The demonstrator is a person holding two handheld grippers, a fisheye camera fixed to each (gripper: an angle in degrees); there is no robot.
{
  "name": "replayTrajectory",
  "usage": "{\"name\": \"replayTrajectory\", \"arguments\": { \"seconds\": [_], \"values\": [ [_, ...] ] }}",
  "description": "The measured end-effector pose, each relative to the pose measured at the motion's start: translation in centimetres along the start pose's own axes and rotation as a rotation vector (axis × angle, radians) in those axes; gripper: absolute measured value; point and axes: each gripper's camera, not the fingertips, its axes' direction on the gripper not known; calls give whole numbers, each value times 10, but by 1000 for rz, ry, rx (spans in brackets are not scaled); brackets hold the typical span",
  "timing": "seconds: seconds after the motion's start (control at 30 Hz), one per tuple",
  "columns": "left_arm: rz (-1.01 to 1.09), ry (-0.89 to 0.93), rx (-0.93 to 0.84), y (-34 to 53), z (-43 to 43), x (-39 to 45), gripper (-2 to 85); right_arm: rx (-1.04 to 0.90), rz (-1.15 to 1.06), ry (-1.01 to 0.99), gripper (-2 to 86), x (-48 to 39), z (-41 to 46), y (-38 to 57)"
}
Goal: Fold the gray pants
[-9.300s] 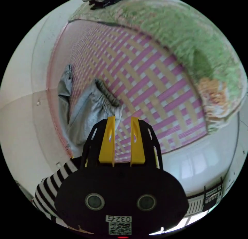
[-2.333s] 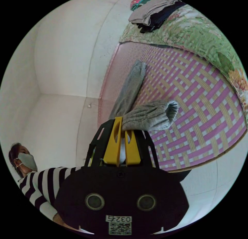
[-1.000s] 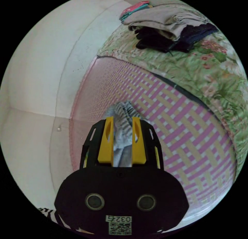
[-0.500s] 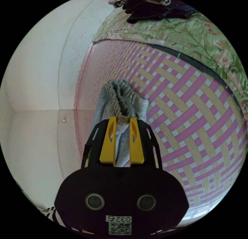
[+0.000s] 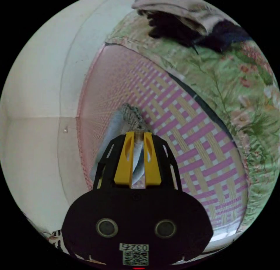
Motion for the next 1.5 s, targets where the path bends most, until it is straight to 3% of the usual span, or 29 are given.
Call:
{"name": "replayTrajectory", "arguments": {
  "seconds": [0.33, 0.57, 0.67, 0.87, 1.0, 1.1, 1.17, 1.23, 1.33, 1.4, 1.47, 1.5],
  "values": [
    [7, 51, 3, -33, 37, -33, 17, 65, 29, -58, 119, 24, 28, 34],
    [-18, 85, 47, -52, 75, -61, 11, -90, -43, -94, 51, -1, 92, 22],
    [82, 20, 63, -58, 86, -47, -4, -42, -86, -105, 25, -17, 88, 25],
    [89, 163, -71, -65, 89, -39, -15, 31, -121, -228, -2, -24, 36, 63],
    [93, 54, -147, -63, 83, -64, -15, 42, -78, -68, 2, 6, 18, 90],
    [-9, -191, -224, -70, 100, -134, -14, -90, 53, -2, 29, 59, 51, 96],
    [-35, -159, -272, -72, 117, -177, -10, -245, 118, 66, 69, 82, 80, 102],
    [-24, -140, -215, -68, 118, -190, -7, -167, 131, 122, 78, 79, 75, 110],
    [73, -252, -102, -67, 111, -192, 4, 31, 80, 253, 79, 59, 60, 121],
    [265, -384, -11, -63, 112, -171, 1, 121, -89, 254, 77, 30, 66, 123],
    [612, -476, -100, -54, 163, -137, -6, 98, -354, 186, 76, -20, 100, 115],
    [689, -475, -161, -51, 184, -130, -7, 69, -420, 170, 75, -33, 113, 112]
  ]
}}
